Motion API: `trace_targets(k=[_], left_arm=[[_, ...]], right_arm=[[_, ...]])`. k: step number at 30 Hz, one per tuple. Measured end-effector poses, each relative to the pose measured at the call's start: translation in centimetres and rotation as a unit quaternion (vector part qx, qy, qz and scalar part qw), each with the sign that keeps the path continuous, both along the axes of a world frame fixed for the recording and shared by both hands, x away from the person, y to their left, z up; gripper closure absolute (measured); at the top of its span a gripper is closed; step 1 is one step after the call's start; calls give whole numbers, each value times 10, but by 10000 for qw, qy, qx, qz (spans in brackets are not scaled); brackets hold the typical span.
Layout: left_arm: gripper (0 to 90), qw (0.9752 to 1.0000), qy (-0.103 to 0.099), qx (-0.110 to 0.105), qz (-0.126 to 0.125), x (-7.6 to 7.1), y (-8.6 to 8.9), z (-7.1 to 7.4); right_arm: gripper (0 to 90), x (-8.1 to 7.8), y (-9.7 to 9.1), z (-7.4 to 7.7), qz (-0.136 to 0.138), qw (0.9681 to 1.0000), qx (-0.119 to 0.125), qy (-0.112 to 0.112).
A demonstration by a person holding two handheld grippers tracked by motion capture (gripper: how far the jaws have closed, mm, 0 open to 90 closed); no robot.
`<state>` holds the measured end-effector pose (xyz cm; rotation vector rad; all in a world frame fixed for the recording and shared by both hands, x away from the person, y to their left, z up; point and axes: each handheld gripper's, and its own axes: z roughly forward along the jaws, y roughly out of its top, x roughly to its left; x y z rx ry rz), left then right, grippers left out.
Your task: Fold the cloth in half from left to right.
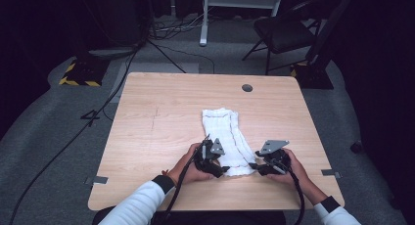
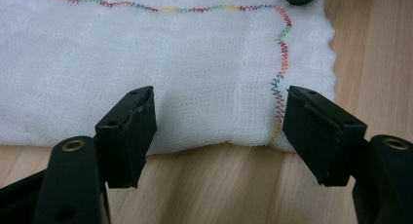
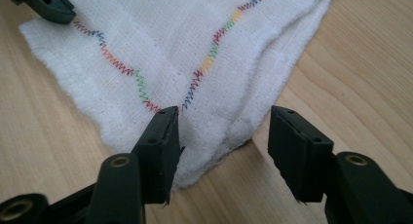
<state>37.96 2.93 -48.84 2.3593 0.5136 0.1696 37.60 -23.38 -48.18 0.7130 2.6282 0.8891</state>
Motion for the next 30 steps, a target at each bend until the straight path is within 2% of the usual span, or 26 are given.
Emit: trace_targets(k=[3, 7, 15, 20, 23, 27, 30], left_arm=[[283, 10000, 37, 34, 29, -3, 6, -1], [283, 9999, -24, 122, 9, -9, 13, -3], [284, 9997, -135, 200, -55, -25, 28, -2], [284, 9998, -107, 146, -22, -34, 36, -3], [275, 9999, -89, 81, -28, -37, 39, 0], [255, 9999, -114, -32, 26, -33, 42, 8], [253, 9996, -170, -134, 172, -25, 48, 15]], right_arm=[[470, -7, 6, 0, 92, 9999, -34, -44], [474, -15, 13, -1, 220, 9997, 35, 30], [474, -33, 31, 0, 469, 9989, 2, 46], [469, -41, 37, 0, 560, 9984, 24, 83], [423, -42, 39, 0, 659, 9978, -36, 61], [415, -40, 35, 5, 661, 9978, 53, 46], [415, -33, 29, 12, 527, 9983, 254, -6]])
